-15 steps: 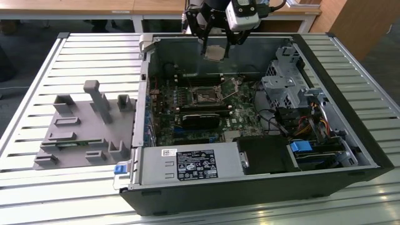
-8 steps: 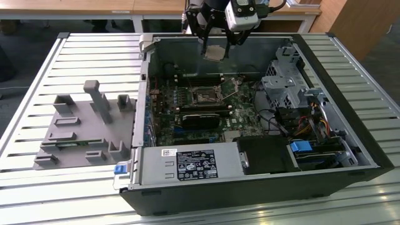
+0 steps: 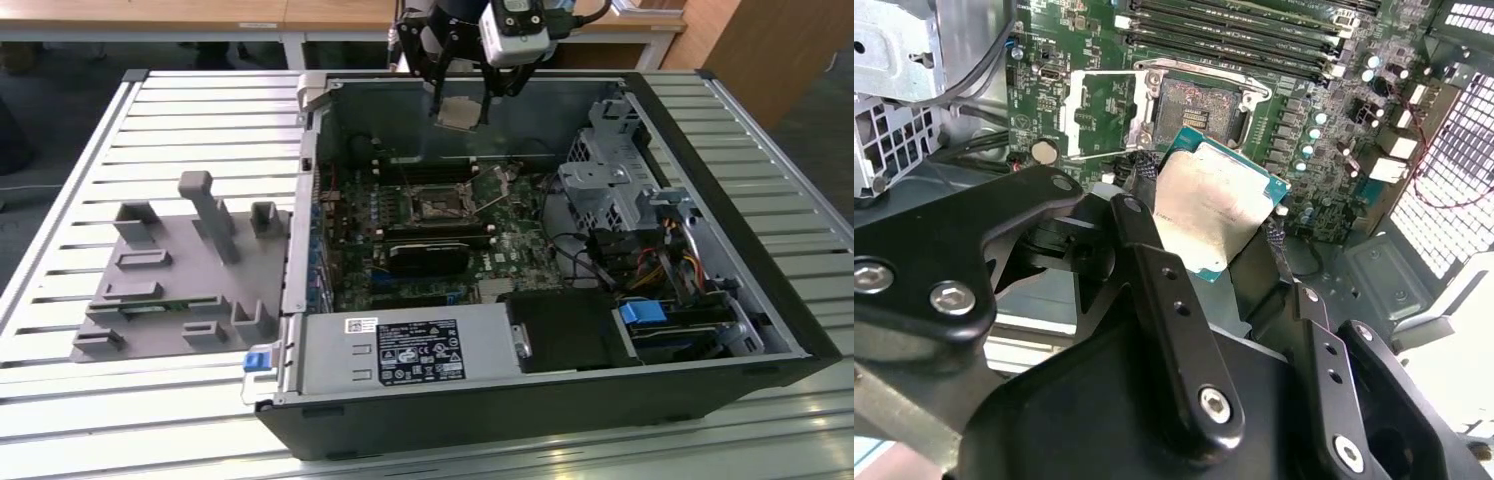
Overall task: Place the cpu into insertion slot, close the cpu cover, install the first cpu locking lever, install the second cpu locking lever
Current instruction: 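Place the cpu into insertion slot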
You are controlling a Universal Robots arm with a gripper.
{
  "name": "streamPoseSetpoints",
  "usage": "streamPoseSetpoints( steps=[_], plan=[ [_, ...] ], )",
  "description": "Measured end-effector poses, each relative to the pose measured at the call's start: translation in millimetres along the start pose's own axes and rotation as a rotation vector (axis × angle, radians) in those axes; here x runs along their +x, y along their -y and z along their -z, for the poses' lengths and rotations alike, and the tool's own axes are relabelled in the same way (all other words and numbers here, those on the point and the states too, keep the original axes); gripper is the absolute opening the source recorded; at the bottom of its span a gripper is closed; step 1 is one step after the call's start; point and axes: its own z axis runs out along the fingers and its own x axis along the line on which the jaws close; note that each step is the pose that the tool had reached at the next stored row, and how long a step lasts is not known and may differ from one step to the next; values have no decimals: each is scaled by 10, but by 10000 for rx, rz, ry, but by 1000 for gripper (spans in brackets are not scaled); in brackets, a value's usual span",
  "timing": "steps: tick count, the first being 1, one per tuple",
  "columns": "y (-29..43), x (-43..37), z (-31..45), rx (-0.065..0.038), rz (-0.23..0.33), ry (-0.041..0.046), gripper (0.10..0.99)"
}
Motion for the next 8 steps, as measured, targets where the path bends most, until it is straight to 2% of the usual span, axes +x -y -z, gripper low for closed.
streamPoseSetpoints(
  steps=[8],
  plan=[
    [0,0,0,-3,-131,12,541]
  ],
)
